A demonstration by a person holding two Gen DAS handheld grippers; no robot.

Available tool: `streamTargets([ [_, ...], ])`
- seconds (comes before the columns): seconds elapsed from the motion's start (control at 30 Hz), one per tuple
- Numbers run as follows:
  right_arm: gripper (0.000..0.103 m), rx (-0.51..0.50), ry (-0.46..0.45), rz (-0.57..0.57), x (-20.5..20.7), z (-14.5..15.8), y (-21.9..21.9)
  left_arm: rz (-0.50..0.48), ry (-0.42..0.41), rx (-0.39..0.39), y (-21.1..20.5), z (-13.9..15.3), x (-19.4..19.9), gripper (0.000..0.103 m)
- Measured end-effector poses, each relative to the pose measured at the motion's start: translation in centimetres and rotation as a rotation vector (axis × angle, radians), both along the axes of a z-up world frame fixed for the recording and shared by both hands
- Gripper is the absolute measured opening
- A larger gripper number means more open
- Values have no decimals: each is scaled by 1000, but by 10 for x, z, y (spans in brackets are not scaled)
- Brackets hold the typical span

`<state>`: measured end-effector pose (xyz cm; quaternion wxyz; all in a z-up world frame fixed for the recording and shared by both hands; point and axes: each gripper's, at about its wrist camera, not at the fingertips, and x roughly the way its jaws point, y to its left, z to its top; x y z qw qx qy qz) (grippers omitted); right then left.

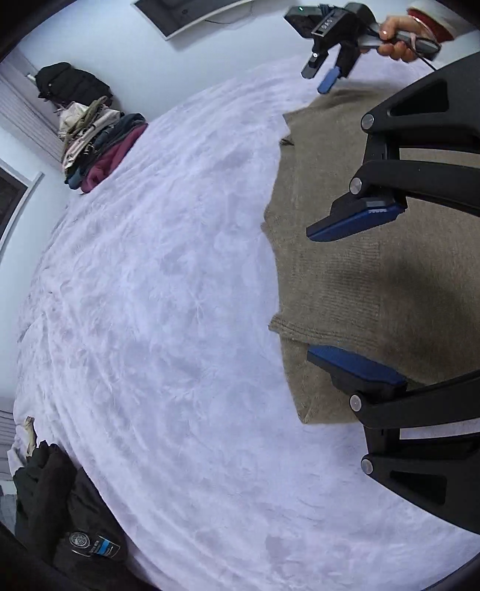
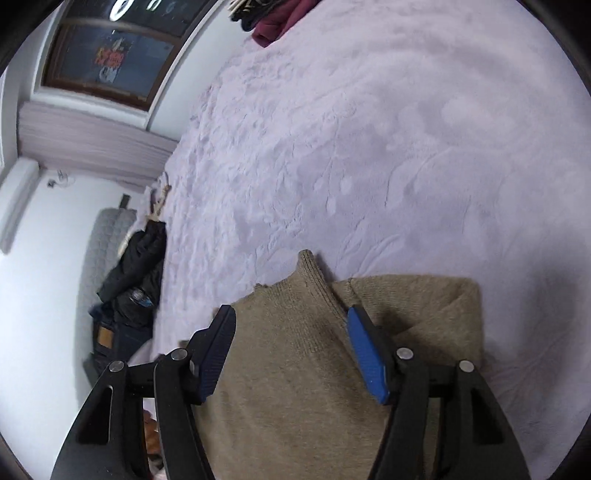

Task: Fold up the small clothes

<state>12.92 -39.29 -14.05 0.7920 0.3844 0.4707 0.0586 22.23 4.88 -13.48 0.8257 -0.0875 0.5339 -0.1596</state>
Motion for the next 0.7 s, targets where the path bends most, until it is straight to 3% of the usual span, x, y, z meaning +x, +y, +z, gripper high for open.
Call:
streamTargets([
  [0.1,67,-161,34,118,8,5,15,-25,31,130,-8,-20,-6,59],
  [0.17,67,-202,66,150,17,-3,22,-30,49,173,-16,-32,-8,59],
  [0.23,58,-194,106,167,27,-17,27,-20,66,200,-24,-41,-11,59],
  [0.27,29,-206,126,175,30,-22,29,-14,67,212,-26,-43,-13,59],
  [0.3,6,-210,141,194,34,-25,31,-10,59,225,-27,-41,-15,59],
  [0.4,6,-258,106,197,28,-10,29,1,6,300,-23,-32,-21,59],
  [0.47,6,-296,99,197,26,-3,23,15,21,344,-16,-38,-17,59],
  [0.57,7,-329,184,202,32,-23,17,19,66,328,-3,-52,-11,62],
  [0.63,14,-299,185,170,31,-27,12,1,58,341,0,-45,-14,62],
  [0.7,29,-286,156,158,23,-17,11,-37,51,343,5,-36,-22,62],
])
